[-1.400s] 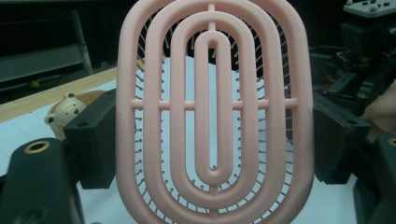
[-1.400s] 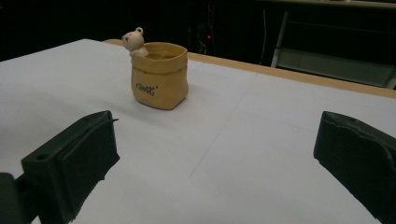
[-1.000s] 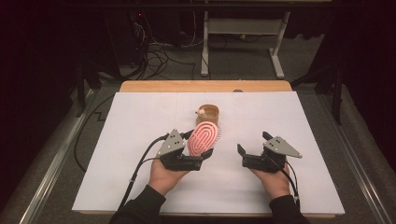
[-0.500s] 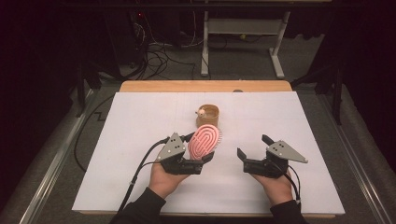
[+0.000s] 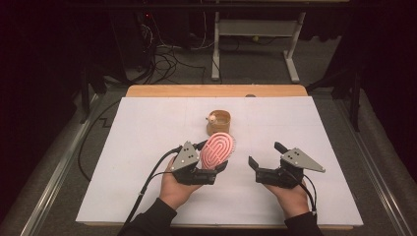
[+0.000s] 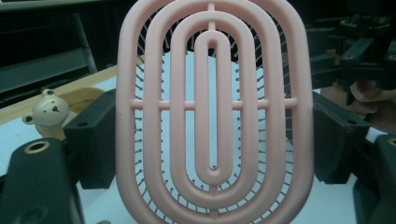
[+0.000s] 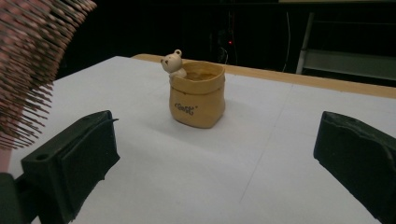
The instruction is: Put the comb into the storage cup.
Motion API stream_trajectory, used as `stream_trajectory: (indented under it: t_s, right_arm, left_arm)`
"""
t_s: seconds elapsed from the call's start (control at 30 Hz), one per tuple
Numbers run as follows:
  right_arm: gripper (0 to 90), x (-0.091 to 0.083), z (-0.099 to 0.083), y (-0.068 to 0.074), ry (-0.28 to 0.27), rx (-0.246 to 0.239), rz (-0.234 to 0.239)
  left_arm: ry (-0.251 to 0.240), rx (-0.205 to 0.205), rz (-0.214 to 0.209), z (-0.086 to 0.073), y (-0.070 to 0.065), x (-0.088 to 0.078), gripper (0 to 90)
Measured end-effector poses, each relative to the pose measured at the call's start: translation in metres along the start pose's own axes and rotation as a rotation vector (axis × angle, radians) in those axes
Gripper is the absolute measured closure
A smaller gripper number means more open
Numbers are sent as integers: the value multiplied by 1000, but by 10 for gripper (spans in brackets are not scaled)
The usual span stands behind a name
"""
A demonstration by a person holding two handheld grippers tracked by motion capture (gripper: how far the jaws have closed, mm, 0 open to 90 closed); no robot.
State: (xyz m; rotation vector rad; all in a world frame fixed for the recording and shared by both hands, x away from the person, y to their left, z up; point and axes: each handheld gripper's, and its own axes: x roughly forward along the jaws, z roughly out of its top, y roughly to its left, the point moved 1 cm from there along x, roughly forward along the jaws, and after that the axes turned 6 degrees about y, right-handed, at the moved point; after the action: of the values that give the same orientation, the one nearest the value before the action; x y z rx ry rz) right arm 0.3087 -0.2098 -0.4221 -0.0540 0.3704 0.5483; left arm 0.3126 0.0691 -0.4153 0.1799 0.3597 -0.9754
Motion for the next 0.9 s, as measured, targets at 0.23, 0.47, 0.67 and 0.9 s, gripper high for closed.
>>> stream_trajectory:
  t_s: [0.23,0.47,0.67,0.9]
  right_arm:
    - [2,-5,9,9,-20,22,38]
    - [2,-9,17,17,-47,36,73]
    - [2,-13,23,21,-67,48,91]
    - [2,-17,32,29,-92,55,133]
  left_arm:
    - [2,9,11,0,-4,-1,182]
    - [11,16,20,0,-6,2,182]
    - [7,13,24,0,-8,3,182]
    - [7,19,42,1,-15,4,182]
